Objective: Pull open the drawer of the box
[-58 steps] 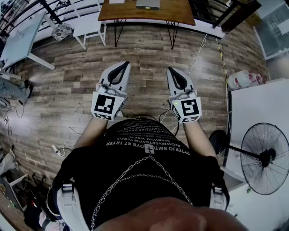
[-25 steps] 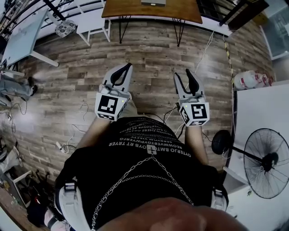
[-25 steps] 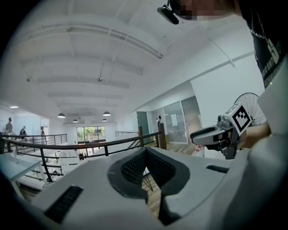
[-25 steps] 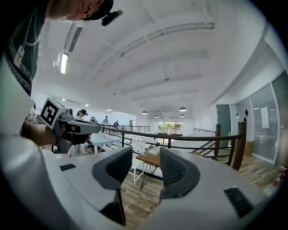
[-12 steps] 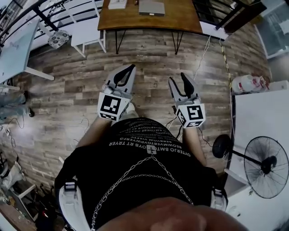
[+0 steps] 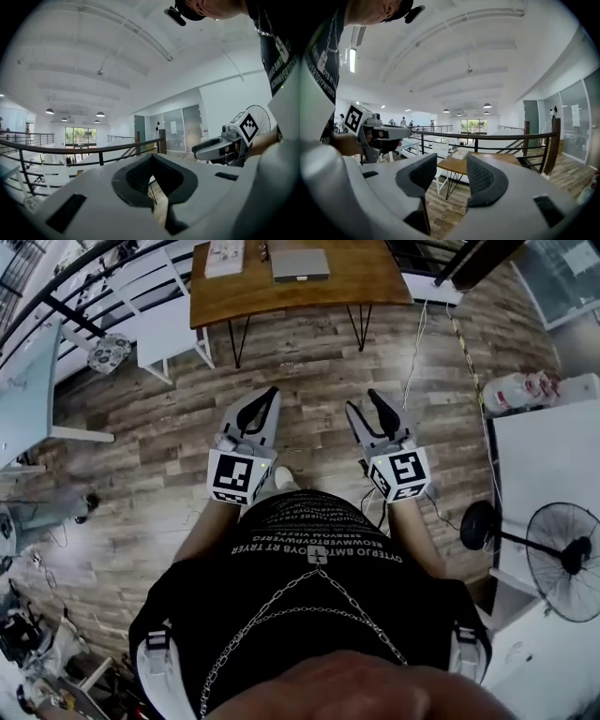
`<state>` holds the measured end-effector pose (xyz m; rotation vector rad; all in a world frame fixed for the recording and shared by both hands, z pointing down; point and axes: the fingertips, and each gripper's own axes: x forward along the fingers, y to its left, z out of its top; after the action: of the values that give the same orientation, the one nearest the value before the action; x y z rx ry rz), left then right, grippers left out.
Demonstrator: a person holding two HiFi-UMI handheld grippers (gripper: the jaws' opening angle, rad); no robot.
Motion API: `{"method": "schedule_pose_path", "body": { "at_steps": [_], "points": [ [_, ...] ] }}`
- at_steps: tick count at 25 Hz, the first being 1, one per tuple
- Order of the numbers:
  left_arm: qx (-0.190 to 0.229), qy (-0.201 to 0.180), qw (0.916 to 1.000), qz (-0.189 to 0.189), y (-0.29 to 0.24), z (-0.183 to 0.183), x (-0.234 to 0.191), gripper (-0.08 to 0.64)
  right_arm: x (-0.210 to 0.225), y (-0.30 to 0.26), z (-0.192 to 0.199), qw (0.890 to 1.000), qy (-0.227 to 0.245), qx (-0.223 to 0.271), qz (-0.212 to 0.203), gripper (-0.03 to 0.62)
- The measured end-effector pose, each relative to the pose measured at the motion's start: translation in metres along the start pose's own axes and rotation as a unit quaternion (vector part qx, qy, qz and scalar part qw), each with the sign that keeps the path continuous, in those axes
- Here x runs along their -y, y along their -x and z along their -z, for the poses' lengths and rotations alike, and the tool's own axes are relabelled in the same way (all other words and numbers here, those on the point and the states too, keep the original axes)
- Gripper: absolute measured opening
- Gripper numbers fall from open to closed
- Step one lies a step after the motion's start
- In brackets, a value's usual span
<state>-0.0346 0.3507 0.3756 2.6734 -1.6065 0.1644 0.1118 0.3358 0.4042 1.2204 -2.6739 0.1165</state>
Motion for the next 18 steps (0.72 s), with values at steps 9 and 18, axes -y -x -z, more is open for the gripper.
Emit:
{"method": "schedule_pose_path", "body": {
  "at_steps": [9, 18],
  "points": [
    [0.005, 0.006, 0.9995, 0.031, -0.026, 0.000, -0.030, 0.005, 0.008, -0.028, -0.009, 1.000, -0.008, -0.007, 0.028, 0.184],
    [0.012, 0.008, 0.9980, 0.062, -0.055, -0.002, -0.024, 0.005, 0.018, -0.019, -0.007, 0.999, -0.002, -0.009, 0.052, 0.184]
  ]
}}
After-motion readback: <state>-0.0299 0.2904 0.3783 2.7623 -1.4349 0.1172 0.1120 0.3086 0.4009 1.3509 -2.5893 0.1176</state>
